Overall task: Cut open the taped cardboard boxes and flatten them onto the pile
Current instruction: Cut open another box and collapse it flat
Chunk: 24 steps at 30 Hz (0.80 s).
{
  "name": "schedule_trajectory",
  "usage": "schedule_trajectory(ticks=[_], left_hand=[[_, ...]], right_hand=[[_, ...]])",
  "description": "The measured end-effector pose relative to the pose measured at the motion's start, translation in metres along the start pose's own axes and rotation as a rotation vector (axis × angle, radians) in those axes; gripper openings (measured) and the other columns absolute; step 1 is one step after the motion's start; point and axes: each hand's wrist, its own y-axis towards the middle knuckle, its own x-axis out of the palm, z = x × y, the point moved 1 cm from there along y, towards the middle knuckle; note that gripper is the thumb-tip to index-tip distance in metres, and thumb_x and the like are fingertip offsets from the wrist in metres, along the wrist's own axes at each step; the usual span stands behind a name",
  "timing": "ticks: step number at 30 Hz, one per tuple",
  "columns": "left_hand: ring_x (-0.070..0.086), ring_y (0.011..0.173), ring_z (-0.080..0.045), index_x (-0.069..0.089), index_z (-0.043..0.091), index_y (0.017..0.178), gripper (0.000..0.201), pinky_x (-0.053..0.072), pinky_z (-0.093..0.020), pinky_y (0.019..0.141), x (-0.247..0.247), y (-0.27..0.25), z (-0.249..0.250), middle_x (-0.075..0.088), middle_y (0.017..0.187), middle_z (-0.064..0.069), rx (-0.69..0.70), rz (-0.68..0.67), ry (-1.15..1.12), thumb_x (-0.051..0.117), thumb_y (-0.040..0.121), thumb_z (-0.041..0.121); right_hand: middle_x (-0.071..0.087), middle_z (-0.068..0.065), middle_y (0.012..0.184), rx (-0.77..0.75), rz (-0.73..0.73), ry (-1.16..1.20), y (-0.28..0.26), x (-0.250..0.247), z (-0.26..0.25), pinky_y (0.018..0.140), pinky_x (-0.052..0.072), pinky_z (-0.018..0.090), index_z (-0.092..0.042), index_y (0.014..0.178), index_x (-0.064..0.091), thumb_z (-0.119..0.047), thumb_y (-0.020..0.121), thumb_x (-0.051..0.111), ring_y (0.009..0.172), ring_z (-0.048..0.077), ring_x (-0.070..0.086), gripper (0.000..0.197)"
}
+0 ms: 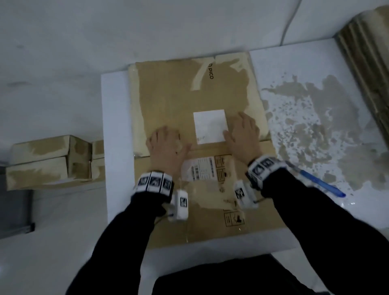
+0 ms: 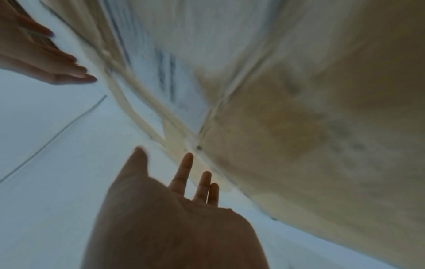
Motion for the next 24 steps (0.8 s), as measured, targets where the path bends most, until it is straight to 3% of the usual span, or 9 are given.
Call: schedule_trajectory(ticks=[1,3,5,7,10,14,17,21,24], left_hand=[[0.016,0.142,-0.027,0.042,0.024,0.139,0.059,0.005,-0.042,0.113,-0.001,0.023,0.006,0.025,0.153,-0.012,0.021,-0.024,0.020,0.047,0.088,0.052],[-0.004,0.147,-0.029,0.020,0.030,0.151,0.061,-0.007,-0.048,0.115,0.006,0.065,0.014,-0.001,0.161,-0.008,0.068,-0.114,0.108,0.040,0.096,0.048],[-0.019,0.145,-0.031,0.004,0.039,0.151,0.059,-0.010,-0.056,0.115,0.018,0.093,0.014,-0.017,0.159,-0.004,0.110,-0.238,0.166,0.026,0.098,0.053],[-0.025,0.143,-0.031,-0.006,0.045,0.148,0.059,-0.011,-0.060,0.113,0.028,0.105,0.009,-0.025,0.157,-0.002,0.120,-0.302,0.177,0.020,0.097,0.058],[-0.025,0.143,-0.031,-0.007,0.046,0.148,0.060,-0.012,-0.060,0.112,0.031,0.103,0.007,-0.025,0.157,-0.001,0.111,-0.288,0.198,0.020,0.096,0.059],[-0.026,0.143,-0.030,-0.006,0.046,0.148,0.062,-0.014,-0.059,0.110,0.026,0.106,0.009,-0.026,0.157,-0.001,0.110,-0.308,0.180,0.024,0.096,0.059],[-0.026,0.143,-0.025,-0.003,0.044,0.149,0.070,-0.015,-0.055,0.111,0.017,0.107,0.005,-0.025,0.157,0.002,0.086,-0.388,0.088,0.039,0.094,0.054],[-0.021,0.145,-0.022,0.001,0.040,0.151,0.082,-0.011,-0.057,0.112,-0.002,0.077,-0.040,-0.021,0.158,0.000,-0.144,-0.295,-0.042,0.053,0.089,0.052],[-0.009,0.147,-0.027,0.008,0.038,0.151,0.082,0.002,-0.057,0.114,-0.006,0.031,-0.068,-0.012,0.160,-0.005,-0.347,-0.155,-0.048,0.055,0.086,0.058]], right_hand=[[0.017,0.017,0.154,-0.020,-0.060,-0.028,0.022,0.000,-0.011,0.112,0.016,0.049,-0.011,0.145,0.030,-0.039,0.096,0.037,0.141,0.036,0.017,0.057],[-0.002,0.009,0.159,-0.077,-0.166,-0.093,0.059,0.006,-0.028,0.114,0.004,0.054,-0.021,0.151,0.013,-0.042,0.099,0.030,0.145,0.032,-0.001,0.058],[-0.011,0.003,0.159,-0.146,-0.233,-0.165,0.079,0.020,-0.036,0.112,-0.003,0.060,-0.027,0.152,0.005,-0.046,0.100,0.021,0.145,0.029,-0.011,0.057],[-0.012,-0.001,0.159,-0.195,-0.209,-0.231,0.084,0.033,-0.036,0.109,-0.007,0.064,-0.033,0.151,0.000,-0.049,0.099,0.018,0.145,0.028,-0.014,0.056],[-0.010,-0.002,0.159,-0.186,-0.157,-0.296,0.083,0.044,-0.032,0.108,-0.007,0.064,-0.035,0.150,-0.001,-0.051,0.099,0.019,0.146,0.028,-0.012,0.057],[-0.015,-0.005,0.158,-0.171,-0.194,-0.264,0.090,0.040,-0.034,0.109,-0.008,0.062,-0.038,0.149,-0.005,-0.054,0.098,0.018,0.145,0.025,-0.016,0.059],[-0.012,-0.009,0.158,-0.174,-0.272,-0.167,0.088,0.027,-0.028,0.111,-0.006,0.057,-0.041,0.149,0.000,-0.054,0.097,0.027,0.145,0.020,-0.015,0.060],[-0.001,-0.002,0.160,-0.027,-0.142,-0.036,0.053,0.008,0.017,0.116,0.004,0.048,-0.037,0.149,0.012,-0.050,0.095,0.038,0.147,0.023,-0.003,0.062],[0.016,0.011,0.157,0.191,0.035,0.051,0.005,-0.001,0.048,0.111,0.021,0.048,-0.025,0.147,0.029,-0.048,0.091,0.050,0.142,0.033,0.017,0.064]])
